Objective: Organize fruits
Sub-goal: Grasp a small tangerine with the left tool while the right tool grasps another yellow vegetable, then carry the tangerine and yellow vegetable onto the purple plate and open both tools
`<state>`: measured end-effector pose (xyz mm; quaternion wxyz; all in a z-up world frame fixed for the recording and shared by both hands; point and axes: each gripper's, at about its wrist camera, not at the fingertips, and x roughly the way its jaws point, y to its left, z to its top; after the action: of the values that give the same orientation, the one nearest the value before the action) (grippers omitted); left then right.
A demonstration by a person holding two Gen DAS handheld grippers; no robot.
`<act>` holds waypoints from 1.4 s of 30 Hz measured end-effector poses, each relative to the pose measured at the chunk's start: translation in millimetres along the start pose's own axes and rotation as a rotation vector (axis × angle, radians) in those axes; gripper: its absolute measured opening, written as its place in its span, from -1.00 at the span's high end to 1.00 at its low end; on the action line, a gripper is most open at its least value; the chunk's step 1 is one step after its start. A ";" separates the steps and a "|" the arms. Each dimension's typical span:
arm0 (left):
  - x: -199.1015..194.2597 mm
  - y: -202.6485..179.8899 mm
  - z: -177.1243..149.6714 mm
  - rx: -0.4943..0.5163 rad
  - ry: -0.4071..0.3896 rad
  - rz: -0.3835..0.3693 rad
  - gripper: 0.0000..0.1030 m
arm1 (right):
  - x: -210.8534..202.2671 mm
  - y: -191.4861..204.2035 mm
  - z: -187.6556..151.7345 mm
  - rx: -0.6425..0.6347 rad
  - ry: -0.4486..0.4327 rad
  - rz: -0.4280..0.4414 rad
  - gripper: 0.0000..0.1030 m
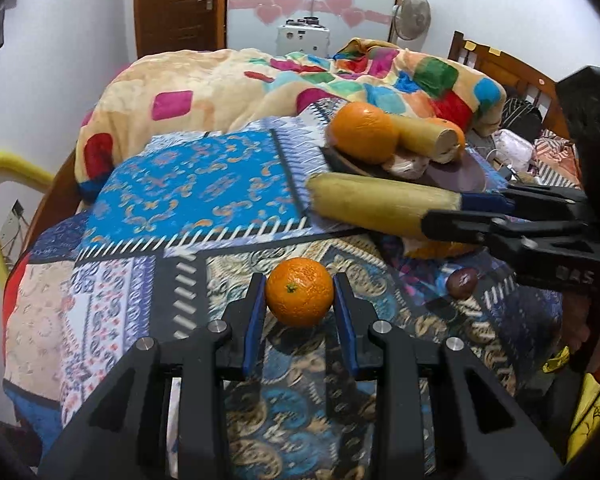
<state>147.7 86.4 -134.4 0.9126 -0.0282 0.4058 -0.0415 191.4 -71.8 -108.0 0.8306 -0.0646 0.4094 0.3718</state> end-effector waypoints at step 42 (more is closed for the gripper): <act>-21.1 20.8 0.9 -0.004 -0.060 0.025 0.36 | 19.5 46.3 25.1 -0.126 0.064 -0.030 0.31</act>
<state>135.4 109.3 -119.9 0.9248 -0.0263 0.3785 -0.0286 183.8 -17.4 -96.6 0.8169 -0.1348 0.4105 0.3821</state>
